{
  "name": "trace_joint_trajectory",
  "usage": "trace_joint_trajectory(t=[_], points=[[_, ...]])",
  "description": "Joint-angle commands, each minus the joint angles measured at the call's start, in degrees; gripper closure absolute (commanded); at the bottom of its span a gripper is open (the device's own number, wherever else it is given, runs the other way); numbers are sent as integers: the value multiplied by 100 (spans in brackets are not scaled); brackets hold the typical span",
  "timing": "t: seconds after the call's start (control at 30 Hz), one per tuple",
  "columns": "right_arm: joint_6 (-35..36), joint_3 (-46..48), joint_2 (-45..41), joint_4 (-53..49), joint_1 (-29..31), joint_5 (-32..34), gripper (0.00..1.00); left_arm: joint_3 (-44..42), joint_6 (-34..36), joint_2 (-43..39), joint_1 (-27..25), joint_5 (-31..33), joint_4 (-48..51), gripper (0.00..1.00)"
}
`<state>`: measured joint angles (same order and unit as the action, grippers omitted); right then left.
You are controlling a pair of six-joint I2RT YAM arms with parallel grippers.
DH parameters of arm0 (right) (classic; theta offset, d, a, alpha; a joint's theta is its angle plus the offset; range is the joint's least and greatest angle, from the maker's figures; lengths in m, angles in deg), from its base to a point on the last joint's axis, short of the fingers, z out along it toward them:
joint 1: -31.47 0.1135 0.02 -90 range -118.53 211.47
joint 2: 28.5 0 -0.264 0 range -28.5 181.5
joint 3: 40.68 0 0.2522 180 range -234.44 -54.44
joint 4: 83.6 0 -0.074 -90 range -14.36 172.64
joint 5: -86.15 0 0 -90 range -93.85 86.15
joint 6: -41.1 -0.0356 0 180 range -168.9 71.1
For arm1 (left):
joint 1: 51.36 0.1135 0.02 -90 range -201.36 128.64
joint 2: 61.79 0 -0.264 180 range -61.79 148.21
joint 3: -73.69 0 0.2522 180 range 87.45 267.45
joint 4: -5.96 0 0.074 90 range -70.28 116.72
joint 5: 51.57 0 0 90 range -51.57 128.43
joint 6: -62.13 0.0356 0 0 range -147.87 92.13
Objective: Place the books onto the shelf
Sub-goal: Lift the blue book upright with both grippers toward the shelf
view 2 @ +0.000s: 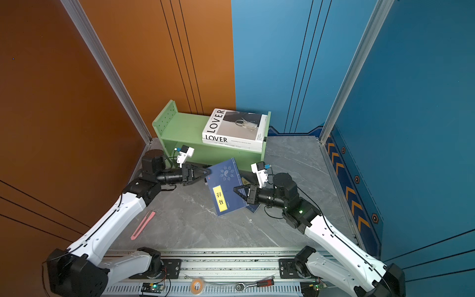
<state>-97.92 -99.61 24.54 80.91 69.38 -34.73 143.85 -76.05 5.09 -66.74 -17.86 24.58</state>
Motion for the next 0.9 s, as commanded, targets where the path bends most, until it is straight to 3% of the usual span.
trace_joint_trajectory(t=[0.0,0.13,0.27,0.5,0.57,0.87], points=[[-284,100,-27,368,-68,291,96,205,-94,82,40,404,-303,52],[-397,81,-238,403,-147,478,95,88,-42,-103,152,1259,-108,28],[-432,-127,-681,240,-256,646,96,-71,36,-417,197,1458,-102,17],[-196,-831,-1230,-342,-346,1220,100,-469,41,-1063,186,1932,-269,12],[-246,-951,-1278,-331,-350,1722,94,-703,-133,-1302,114,2111,-627,8],[-593,-846,-1035,876,-348,2844,95,-840,-165,-1716,-860,2526,-1164,3]])
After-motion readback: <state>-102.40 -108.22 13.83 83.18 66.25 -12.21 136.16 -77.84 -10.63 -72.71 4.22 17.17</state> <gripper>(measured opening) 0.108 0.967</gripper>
